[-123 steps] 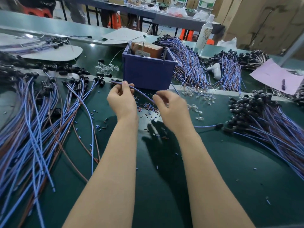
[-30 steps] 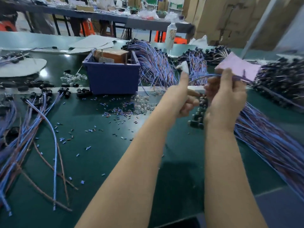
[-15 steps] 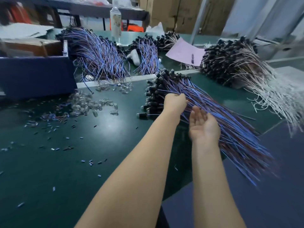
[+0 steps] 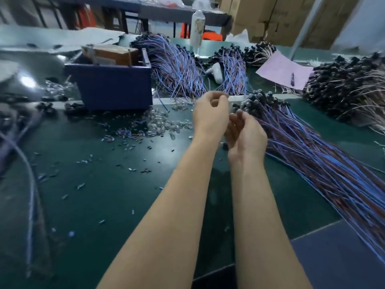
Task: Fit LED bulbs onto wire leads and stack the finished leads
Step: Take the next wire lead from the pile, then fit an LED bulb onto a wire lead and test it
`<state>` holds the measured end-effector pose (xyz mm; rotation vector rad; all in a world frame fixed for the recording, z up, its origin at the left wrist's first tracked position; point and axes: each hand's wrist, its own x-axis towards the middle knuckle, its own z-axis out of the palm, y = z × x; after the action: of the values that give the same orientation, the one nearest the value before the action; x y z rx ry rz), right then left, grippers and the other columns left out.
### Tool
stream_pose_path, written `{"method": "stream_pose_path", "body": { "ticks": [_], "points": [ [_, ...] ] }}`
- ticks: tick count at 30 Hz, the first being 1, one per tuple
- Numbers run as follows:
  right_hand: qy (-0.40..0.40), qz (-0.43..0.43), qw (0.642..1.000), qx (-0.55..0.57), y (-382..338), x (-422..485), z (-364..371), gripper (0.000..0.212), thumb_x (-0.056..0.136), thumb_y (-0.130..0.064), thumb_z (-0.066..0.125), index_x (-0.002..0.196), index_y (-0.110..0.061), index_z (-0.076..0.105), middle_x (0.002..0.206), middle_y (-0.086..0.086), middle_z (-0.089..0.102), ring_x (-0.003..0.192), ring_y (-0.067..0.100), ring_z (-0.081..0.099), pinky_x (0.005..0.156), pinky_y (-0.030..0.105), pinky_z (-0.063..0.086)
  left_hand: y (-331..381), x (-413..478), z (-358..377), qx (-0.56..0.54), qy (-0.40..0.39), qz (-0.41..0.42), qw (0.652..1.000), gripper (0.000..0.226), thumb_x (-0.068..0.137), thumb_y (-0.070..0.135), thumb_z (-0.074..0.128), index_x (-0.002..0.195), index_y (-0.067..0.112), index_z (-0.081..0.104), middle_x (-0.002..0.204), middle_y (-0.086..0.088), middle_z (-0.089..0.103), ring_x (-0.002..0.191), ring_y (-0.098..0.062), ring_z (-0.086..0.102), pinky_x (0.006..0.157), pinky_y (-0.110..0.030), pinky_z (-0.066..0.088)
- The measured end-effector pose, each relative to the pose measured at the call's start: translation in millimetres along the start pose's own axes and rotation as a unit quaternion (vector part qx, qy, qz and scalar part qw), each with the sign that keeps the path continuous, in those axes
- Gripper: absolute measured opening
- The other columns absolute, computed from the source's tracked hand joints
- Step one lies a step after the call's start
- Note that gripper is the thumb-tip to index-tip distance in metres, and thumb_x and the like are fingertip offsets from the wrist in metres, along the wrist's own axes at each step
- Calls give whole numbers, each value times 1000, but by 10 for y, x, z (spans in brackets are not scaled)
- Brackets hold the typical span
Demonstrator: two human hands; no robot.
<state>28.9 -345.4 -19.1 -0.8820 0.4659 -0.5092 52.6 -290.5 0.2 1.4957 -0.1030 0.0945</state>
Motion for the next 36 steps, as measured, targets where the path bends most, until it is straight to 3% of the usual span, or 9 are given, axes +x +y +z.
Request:
{"method": "stream_pose_path", "body": {
  "ticks": [6,9,13,16,21,25,27,31,36],
  "points": [
    [-242,-27,944,-223,668,-524,831,14,90,-5,53,80,-13,59,74,8,60,62,19,54,55,26,46,177,-20,-1245,-99,262,30,960,15,91,4,47,94,14,57,84,0,57,74,-10,53,72,-25,45],
    [-344,-87,847,-395,1021,-845,1151,8,86,-15,61,84,-10,68,79,9,67,72,20,59,69,36,50,264,-58,-1833,-123,353,52,926,15,91,3,44,94,14,54,82,3,53,72,-8,49,69,-19,41],
    [-444,-155,655,-591,1431,-1295,1527,21,88,-20,55,70,-10,61,77,10,62,77,30,50,57,34,33,357,-126,-2424,-117,440,69,887,13,92,5,44,89,16,50,80,6,51,71,-7,48,64,-12,39],
    [-453,-132,589,-656,1642,-1513,1718,23,94,-16,41,99,-5,61,111,18,60,101,37,53,73,36,39,356,-158,-2639,-127,459,72,876,16,93,5,43,88,19,49,81,7,51,69,-4,48,61,-9,40],
    [-458,-36,654,-601,1725,-1570,1848,25,93,-16,46,68,-10,47,92,18,53,82,28,45,71,33,35,325,-143,-2723,-141,451,70,878,22,93,3,42,83,22,49,84,8,52,72,-2,49,65,-9,40],
    [-436,-131,651,-608,1543,-1378,1874,22,91,-15,52,70,-8,53,70,6,50,63,20,44,51,21,34,303,-105,-2667,-115,454,87,879,16,92,5,44,92,19,50,88,6,53,77,-4,51,67,-11,42],
    [-416,-170,705,-548,1321,-1220,1821,14,91,-16,54,80,-10,58,76,3,55,69,18,50,58,19,40,280,-60,-2631,-53,429,85,898,12,92,8,45,97,17,52,91,6,54,80,-6,52,70,-12,43],
    [-351,-199,845,-351,785,-895,1536,4,96,-15,52,96,-12,53,79,0,59,64,8,59,67,30,55,249,14,-2302,83,160,-7,984,24,100,25,41,84,16,56,86,-5,64,77,-18,62,79,-34,51],
    [-165,-148,970,-97,461,-517,1131,11,99,-10,46,88,-12,46,75,2,51,49,3,53,54,19,49,168,-1,-1790,157,-69,20,985,25,99,21,46,84,10,61,62,3,62,46,-5,52,47,-15,42]
  ]
}}
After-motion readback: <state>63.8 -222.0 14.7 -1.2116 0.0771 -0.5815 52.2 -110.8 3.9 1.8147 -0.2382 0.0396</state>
